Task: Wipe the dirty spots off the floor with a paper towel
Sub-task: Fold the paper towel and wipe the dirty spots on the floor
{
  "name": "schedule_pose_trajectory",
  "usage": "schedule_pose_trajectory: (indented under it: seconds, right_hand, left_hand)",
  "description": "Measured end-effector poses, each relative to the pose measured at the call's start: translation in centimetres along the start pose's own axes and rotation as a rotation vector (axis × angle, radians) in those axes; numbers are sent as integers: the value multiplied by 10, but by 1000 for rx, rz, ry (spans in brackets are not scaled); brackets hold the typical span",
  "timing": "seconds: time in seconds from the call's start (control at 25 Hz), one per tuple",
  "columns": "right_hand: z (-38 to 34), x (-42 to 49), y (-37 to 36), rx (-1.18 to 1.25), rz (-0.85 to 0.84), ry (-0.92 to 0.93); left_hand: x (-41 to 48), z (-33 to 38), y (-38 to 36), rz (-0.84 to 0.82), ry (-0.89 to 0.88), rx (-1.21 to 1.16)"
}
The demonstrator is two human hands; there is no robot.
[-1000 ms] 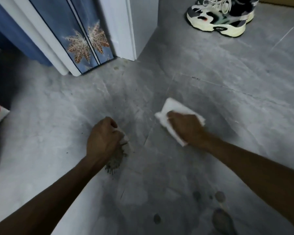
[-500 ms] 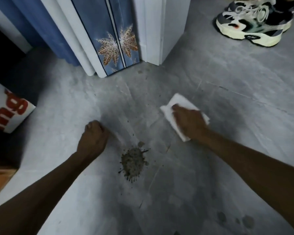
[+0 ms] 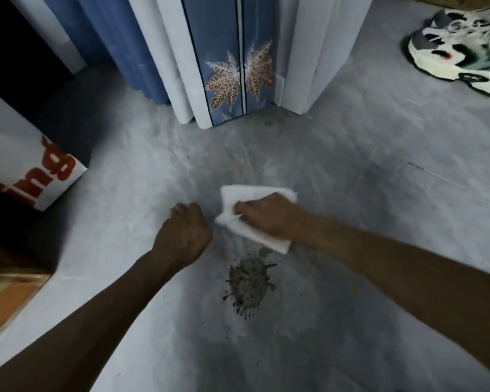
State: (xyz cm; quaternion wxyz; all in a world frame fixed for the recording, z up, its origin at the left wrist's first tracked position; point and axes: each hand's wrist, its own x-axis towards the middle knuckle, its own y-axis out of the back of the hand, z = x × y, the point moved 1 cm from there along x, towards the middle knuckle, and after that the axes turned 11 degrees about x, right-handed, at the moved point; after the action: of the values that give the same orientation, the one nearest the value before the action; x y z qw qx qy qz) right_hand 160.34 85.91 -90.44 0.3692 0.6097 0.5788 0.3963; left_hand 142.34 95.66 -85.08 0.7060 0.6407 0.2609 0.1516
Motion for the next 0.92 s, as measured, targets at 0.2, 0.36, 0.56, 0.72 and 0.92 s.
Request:
schedule_pose_trajectory:
  seconds: [0.2,0.36,0.56,0.72,0.92]
  right_hand:
    - [110,-20,69,-59,459,-1070]
    - [5,52,-2,94,262,-633]
    - [7,1,-2,66,24,-260]
    - [73,-111,46,-46,516,-994]
    - [-14,-180,-12,-33,291,-311]
  left_hand:
    - [0,0,-4,-159,-59,75]
    - [0,0,-3,-219,212,-172]
    - [-3,-4,-16,-149,195,-182]
    - [-3,13,-11,-165,359,10]
    - [12,97,-5,13,153,-202]
